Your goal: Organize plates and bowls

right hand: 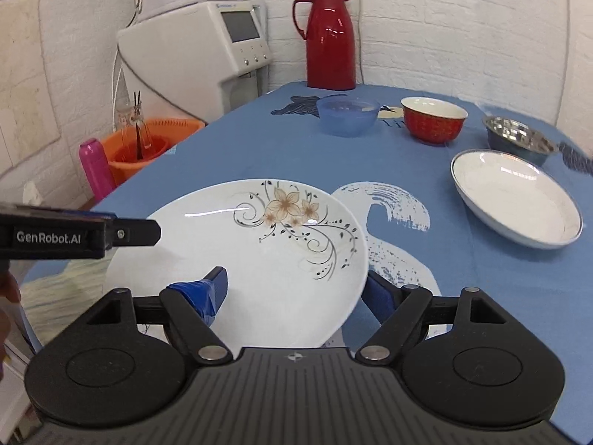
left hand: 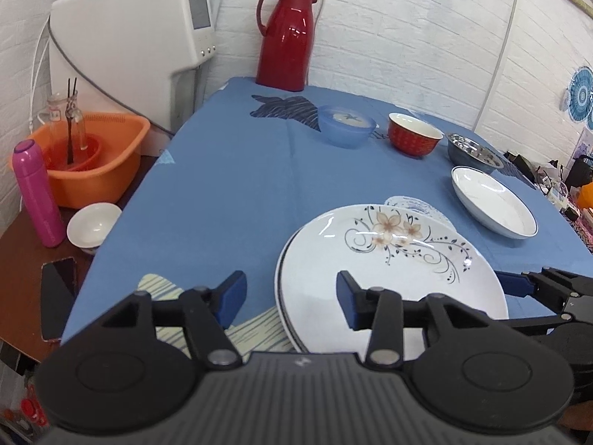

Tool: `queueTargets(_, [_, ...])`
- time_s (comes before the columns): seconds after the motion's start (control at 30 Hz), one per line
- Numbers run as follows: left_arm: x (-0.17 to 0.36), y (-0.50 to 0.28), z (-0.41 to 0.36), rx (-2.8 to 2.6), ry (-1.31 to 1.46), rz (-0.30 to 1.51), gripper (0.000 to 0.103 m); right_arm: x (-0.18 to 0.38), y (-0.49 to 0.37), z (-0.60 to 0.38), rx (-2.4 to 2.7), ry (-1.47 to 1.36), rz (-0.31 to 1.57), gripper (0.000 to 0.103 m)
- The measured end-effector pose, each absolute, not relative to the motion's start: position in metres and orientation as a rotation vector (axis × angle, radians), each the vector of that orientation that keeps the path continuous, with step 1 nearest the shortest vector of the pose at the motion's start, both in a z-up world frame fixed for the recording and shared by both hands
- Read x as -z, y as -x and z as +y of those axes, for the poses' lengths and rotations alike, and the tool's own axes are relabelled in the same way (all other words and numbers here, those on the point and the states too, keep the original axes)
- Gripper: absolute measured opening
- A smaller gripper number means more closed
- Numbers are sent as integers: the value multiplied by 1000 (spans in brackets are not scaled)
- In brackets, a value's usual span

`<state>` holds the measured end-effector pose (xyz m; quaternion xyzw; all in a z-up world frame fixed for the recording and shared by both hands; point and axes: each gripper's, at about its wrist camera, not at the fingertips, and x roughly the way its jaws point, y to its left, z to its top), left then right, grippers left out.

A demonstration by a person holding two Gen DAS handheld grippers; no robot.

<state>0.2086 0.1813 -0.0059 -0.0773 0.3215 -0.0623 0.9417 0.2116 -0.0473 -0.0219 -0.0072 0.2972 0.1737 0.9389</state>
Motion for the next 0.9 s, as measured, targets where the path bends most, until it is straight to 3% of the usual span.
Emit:
queueTargets(0.4, [-21,-225,169,187,214,698,46,9,-197,-120,-264,-211,600,65])
queueTargets(0.7, [-44,-275,84,288,166,748,51,8,-201,-197,-97,-239,585,66])
queueTargets(0.9, [-45,-322,31,392,146,882,53,2,-226,-231,-60,-233,554,66])
